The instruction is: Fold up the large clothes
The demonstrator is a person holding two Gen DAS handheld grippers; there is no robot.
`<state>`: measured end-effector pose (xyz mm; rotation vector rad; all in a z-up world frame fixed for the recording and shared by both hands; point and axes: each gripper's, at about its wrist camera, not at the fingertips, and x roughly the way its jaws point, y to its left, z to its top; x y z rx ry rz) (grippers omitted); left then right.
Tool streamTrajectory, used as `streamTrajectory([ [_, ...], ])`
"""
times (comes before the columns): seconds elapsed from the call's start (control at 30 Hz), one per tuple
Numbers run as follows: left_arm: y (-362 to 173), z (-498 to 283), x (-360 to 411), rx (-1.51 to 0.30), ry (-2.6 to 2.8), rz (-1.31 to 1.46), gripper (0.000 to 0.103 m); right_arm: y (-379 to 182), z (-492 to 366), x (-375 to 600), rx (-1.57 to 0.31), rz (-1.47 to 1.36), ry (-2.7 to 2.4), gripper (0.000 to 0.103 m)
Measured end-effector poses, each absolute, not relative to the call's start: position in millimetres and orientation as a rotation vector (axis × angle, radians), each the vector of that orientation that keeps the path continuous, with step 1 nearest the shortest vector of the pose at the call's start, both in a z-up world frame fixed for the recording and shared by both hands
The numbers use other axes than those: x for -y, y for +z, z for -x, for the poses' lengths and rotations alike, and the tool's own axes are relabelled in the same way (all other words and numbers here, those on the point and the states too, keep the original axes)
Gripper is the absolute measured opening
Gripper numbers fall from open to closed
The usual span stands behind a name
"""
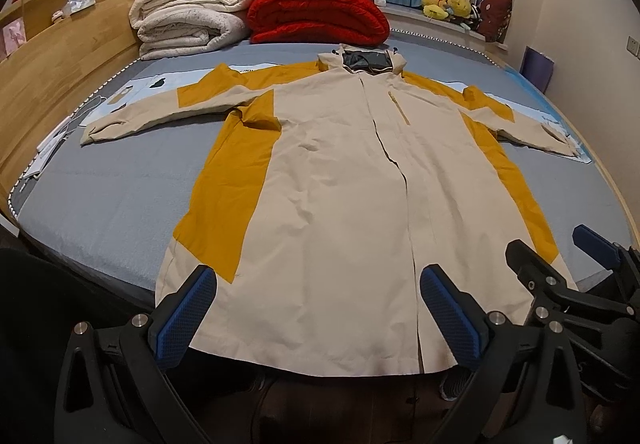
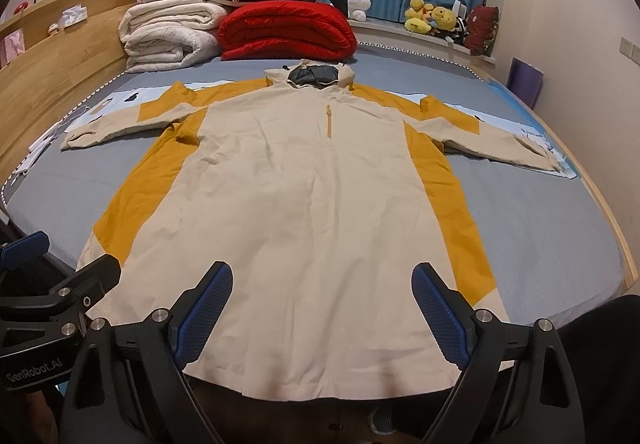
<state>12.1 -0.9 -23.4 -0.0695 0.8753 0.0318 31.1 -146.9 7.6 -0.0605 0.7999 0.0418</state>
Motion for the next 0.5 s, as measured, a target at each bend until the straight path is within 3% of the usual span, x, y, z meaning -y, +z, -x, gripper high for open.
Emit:
streamTrajectory([
  [0.5, -19.0, -15.8, 4.0, -0.864, 0.027, 0.09, 0.098, 10.2, -33.2, 145.3, -0.812, 0.055, 0.044, 0.09],
])
